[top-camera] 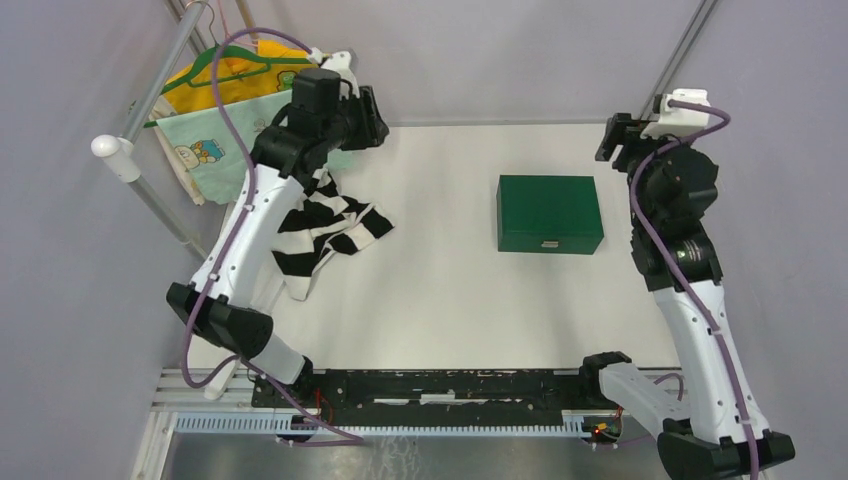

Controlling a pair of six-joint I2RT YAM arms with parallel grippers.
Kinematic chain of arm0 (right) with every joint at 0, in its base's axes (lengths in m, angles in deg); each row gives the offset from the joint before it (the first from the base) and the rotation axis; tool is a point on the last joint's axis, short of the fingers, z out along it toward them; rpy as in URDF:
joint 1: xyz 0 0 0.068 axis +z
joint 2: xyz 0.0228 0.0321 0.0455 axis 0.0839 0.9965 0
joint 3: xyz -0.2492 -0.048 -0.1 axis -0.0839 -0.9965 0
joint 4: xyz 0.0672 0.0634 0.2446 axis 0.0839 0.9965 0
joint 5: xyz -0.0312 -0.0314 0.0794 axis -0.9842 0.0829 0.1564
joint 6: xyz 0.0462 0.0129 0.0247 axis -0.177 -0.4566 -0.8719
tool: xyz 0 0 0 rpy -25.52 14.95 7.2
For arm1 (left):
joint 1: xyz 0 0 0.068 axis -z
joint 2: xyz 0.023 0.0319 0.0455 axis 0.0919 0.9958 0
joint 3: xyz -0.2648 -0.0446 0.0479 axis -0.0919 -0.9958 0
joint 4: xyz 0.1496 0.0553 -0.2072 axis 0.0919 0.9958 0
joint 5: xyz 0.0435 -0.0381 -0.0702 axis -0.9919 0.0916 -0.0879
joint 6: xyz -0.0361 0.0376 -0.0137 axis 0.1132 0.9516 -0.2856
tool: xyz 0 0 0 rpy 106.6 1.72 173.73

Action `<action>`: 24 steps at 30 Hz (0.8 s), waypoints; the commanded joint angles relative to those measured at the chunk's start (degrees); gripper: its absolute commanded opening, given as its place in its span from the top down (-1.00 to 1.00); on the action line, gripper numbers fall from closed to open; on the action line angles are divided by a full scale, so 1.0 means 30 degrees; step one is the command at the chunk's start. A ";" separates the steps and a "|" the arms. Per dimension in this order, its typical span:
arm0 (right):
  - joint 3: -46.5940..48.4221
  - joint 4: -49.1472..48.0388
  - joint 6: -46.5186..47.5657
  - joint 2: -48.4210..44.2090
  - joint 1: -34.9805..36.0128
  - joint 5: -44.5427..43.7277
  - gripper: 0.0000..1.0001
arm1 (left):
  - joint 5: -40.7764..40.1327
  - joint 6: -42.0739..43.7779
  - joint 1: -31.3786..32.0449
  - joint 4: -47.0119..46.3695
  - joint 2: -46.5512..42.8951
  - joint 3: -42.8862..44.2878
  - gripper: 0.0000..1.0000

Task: Organize the mixed jewelry

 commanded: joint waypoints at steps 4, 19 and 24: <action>-0.2977 -0.4959 0.3147 -0.2972 -0.0018 -0.7328 -0.77 | -0.4373 0.1676 -0.0008 0.0056 -0.1453 0.3233 -0.11; -0.1592 -0.6417 0.2784 -0.3126 -0.0028 -0.7953 -0.82 | -0.4275 0.1729 -0.0002 -0.4792 -0.5985 0.0423 -0.71; -0.1516 -0.6482 0.2392 -0.3121 -0.0031 -0.7914 -0.82 | -0.4402 0.2152 0.0009 -0.8028 -0.8617 -0.2478 -0.99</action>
